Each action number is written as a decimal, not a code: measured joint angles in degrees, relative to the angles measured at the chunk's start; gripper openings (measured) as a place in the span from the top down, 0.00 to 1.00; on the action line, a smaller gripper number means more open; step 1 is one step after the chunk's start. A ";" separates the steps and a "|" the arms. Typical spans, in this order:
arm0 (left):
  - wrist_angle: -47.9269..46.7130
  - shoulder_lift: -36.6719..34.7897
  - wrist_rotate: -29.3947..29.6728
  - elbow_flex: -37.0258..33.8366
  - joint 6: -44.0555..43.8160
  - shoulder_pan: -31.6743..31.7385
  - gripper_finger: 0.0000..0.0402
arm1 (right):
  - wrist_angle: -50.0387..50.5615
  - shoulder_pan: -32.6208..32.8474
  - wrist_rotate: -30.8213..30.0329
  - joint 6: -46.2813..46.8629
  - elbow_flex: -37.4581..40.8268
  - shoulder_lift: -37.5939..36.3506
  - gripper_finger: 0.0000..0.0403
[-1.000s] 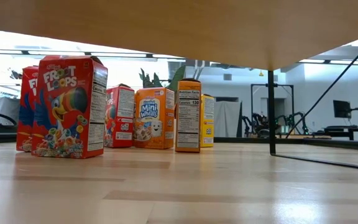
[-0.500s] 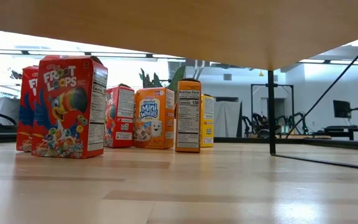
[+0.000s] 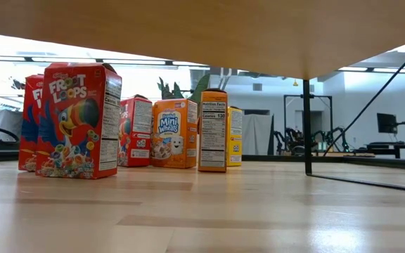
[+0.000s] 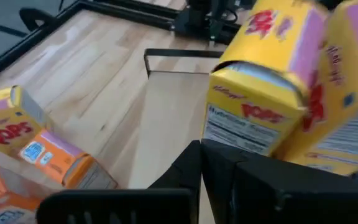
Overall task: Stack cereal on shelf
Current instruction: Put the bottom yellow cereal box on the shelf aligned with the yellow cereal box, then put the yellow cereal box on the shelf aligned with the yellow cereal boxes
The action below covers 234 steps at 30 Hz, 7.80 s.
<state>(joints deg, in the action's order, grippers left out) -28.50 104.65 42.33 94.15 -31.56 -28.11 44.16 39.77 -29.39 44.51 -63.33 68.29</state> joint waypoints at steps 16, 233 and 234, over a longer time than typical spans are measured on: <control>6.35 2.68 -7.86 -0.31 -1.70 1.70 1.00 | 0.46 0.00 1.49 0.02 0.00 0.00 0.37; -7.81 10.50 -34.86 3.13 63.74 40.48 0.34 | 18.60 6.12 -1.55 9.66 -0.09 1.03 0.49; -7.82 10.53 -34.27 3.07 63.80 40.32 0.34 | 18.56 6.20 -1.57 9.64 -0.09 1.01 0.49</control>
<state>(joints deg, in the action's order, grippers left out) -36.32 115.18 8.06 97.22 32.24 12.21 62.72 45.97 -30.96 54.15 -63.42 69.30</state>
